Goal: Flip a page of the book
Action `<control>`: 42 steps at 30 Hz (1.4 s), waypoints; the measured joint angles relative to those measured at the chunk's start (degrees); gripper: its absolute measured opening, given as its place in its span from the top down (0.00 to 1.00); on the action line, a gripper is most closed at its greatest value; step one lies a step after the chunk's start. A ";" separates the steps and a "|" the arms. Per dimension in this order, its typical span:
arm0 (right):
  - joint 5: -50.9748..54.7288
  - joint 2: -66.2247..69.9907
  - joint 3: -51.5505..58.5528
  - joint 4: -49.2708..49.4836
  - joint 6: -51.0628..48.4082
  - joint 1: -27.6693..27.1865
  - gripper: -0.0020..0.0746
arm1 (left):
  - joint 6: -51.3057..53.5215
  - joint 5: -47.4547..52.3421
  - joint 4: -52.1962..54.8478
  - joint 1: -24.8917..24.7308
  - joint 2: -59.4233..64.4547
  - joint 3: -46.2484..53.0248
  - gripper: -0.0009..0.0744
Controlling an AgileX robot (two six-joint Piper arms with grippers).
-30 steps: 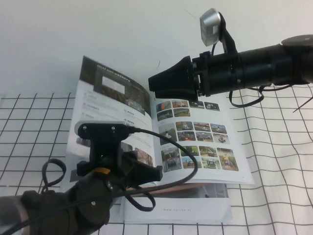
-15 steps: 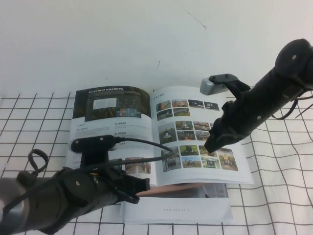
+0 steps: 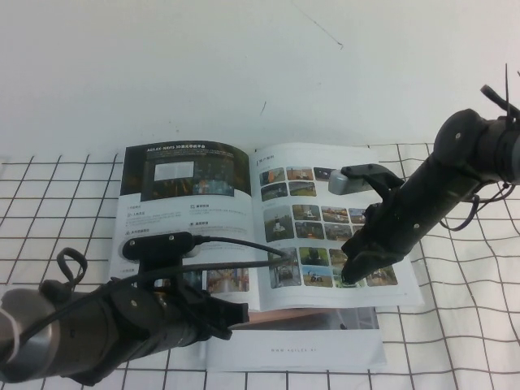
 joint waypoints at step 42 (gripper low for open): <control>-12.15 -88.96 57.45 -39.07 23.27 0.00 0.97 | 18.37 10.98 10.48 0.14 -56.94 12.56 0.99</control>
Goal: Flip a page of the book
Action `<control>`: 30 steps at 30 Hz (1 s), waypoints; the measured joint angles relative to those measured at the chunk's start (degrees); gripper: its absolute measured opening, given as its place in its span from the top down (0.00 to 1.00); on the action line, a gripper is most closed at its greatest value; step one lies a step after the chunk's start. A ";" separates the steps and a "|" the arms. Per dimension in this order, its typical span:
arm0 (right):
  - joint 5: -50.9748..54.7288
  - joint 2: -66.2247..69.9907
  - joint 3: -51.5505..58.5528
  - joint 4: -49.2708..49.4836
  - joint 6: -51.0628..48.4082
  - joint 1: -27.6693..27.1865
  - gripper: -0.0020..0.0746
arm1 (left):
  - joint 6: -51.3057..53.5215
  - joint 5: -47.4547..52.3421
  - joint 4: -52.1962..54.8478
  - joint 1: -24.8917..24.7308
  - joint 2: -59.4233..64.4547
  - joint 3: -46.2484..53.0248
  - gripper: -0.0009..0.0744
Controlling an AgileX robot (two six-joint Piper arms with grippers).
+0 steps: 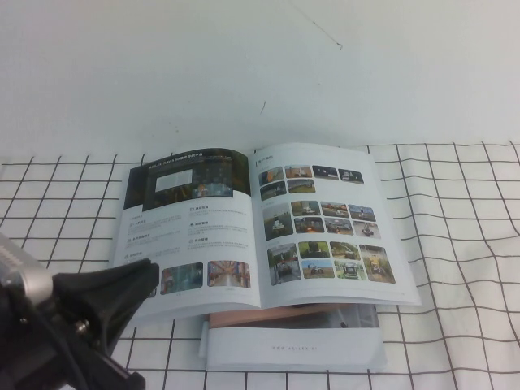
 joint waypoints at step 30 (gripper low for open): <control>-2.63 -21.12 5.71 2.65 0.63 0.00 0.97 | 0.10 -1.99 0.00 0.00 -0.43 3.72 0.99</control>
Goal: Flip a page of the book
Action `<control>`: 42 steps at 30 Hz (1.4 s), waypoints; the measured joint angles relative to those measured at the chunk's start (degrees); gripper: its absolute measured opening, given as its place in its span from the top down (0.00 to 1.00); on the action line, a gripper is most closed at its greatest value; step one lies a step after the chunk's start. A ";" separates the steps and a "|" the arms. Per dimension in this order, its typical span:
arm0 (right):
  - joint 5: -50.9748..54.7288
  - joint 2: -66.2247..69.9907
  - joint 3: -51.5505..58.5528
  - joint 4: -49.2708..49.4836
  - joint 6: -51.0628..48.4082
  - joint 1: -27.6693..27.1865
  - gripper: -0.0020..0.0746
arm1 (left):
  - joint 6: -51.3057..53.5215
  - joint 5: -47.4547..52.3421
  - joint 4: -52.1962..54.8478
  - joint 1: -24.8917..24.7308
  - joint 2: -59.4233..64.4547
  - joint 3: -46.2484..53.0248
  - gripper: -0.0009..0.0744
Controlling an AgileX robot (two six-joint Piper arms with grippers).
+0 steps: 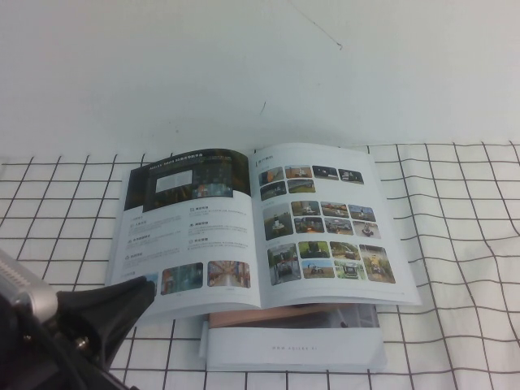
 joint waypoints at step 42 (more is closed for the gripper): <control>0.00 0.00 0.00 0.21 0.28 0.00 0.97 | -41.86 4.12 49.38 28.68 -39.19 23.01 0.99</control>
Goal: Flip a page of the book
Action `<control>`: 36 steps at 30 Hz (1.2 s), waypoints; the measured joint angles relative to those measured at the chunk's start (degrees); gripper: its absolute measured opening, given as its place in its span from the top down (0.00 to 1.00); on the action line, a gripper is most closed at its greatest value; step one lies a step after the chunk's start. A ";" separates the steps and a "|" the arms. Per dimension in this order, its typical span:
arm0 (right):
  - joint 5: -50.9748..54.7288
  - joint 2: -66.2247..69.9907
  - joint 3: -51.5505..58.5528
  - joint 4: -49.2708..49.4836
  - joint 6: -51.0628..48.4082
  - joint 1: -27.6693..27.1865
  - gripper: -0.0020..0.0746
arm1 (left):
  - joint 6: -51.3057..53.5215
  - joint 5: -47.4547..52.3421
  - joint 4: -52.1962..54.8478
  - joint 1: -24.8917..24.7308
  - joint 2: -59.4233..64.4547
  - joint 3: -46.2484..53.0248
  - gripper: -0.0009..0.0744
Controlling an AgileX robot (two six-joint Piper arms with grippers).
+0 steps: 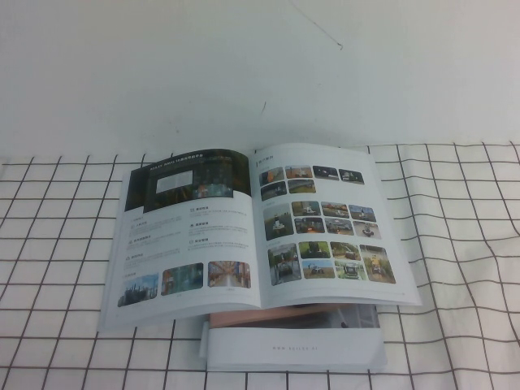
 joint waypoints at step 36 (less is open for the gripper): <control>0.00 0.00 0.00 0.11 -0.02 0.00 0.98 | -4.87 12.70 -0.25 0.41 0.00 -0.22 0.99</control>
